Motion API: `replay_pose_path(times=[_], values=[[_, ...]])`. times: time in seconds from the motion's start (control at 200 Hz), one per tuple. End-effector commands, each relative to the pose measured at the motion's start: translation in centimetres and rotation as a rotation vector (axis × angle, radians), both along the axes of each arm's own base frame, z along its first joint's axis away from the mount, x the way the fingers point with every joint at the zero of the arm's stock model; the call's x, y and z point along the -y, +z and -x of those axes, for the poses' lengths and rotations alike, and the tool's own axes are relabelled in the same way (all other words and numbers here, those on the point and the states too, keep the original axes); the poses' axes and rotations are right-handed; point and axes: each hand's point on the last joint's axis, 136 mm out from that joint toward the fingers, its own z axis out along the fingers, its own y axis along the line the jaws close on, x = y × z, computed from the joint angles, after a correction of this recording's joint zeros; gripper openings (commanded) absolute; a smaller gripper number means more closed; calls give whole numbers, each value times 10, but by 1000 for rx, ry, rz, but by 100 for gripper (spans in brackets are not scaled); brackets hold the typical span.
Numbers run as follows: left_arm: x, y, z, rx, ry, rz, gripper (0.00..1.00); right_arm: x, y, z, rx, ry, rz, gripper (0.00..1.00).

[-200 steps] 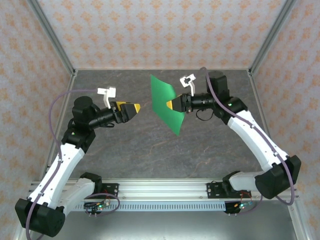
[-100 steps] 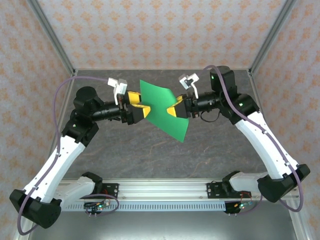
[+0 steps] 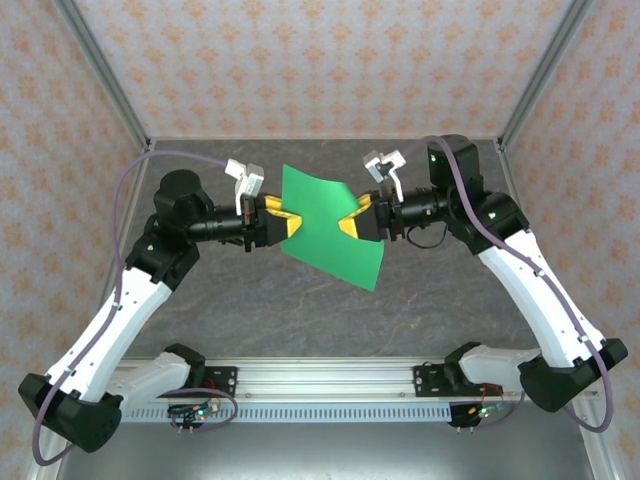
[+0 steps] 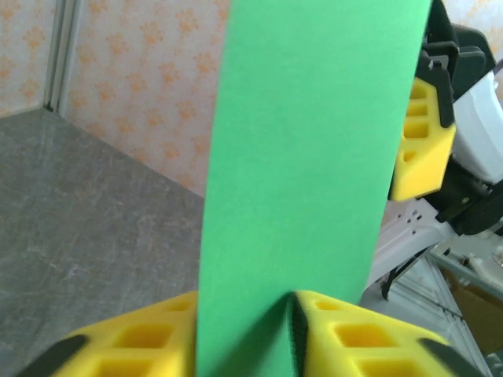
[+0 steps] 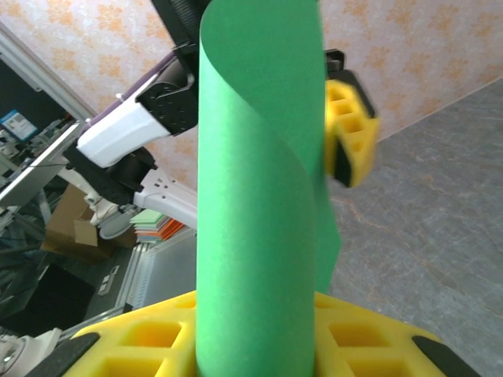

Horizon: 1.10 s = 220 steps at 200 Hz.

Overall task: Fold a paper plane with a square sheet of paper (fold left side to right side)
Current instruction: Place a square sheet of paper at the center of the table.

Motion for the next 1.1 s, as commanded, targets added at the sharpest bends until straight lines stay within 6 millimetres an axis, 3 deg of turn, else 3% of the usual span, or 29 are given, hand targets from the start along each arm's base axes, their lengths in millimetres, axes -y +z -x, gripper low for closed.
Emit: replay_pose_path(times=[0.0,0.095,0.155,0.25,0.455,0.525,0.601,0.741,0.846,0.916,0.996,1.096], values=[[-1,4,12,19,-29,-20,18,4,-3,-13,30,-93,22,33],[-2,-9,7,-16,-4,-40,11,15,-10,-26,32,-204,48,41],[-4,-22,1,-55,31,-58,6,23,-19,-40,24,-297,79,52],[-7,-55,-15,-162,109,-105,0,41,-43,-68,3,-474,159,67],[-16,-147,-51,-418,302,-175,0,98,-116,-127,-39,-924,422,99],[-18,-178,-63,-493,354,-199,0,109,-145,-141,-94,-1023,482,100],[-18,-207,-74,-568,390,-227,0,104,-179,-149,-181,-1026,523,100],[-20,-268,-94,-689,445,-354,0,71,-224,-158,-364,-950,433,87],[-24,-307,-102,-760,456,-471,0,38,-242,-167,-520,-868,259,66],[-23,-318,-105,-773,439,-520,0,25,-263,-172,-614,-838,228,53],[-27,-323,-107,-770,440,-584,0,23,-296,-178,-686,-857,263,37],[-28,-322,-110,-771,438,-600,0,17,-326,-184,-747,-854,274,28]])
